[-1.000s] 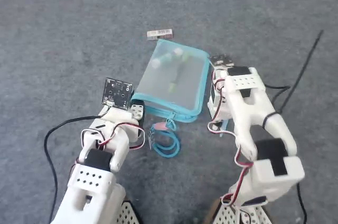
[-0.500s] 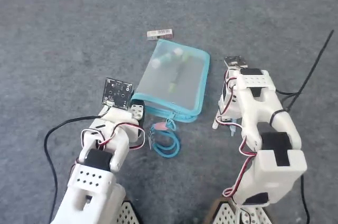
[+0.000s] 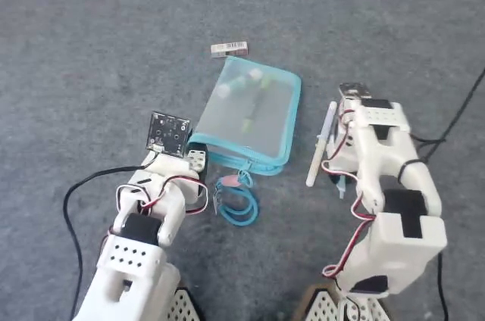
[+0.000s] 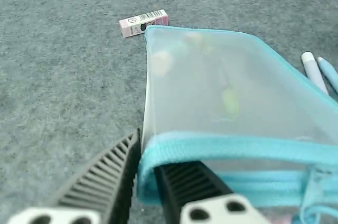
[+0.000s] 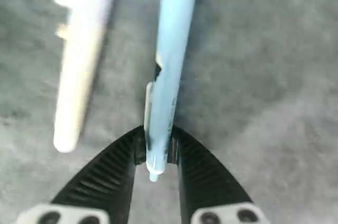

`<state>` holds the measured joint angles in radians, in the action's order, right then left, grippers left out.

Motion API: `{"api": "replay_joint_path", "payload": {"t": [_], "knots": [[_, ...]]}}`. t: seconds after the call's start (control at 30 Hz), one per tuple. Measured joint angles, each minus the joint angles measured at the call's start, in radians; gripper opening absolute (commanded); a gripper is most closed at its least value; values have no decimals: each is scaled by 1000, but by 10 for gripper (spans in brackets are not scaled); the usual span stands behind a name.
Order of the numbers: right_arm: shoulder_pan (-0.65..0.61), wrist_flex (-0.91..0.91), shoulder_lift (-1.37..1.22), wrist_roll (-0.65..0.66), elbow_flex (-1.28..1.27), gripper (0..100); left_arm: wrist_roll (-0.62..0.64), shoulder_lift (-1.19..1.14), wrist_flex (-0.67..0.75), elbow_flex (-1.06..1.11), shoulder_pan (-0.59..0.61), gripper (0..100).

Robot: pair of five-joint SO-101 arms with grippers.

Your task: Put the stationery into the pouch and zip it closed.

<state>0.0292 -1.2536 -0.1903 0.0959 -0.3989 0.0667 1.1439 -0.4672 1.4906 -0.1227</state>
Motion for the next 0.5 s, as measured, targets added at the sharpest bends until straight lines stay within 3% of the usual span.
{"api": "replay_joint_path", "payload": {"t": [0.23, 0.5], "knots": [[-32, -239, 358, 130, 0, 7, 0, 0, 0, 0, 0, 12], [-448, -500, 825, 278, 0, 7, 55, 0, 0, 0, 0, 12]]}}
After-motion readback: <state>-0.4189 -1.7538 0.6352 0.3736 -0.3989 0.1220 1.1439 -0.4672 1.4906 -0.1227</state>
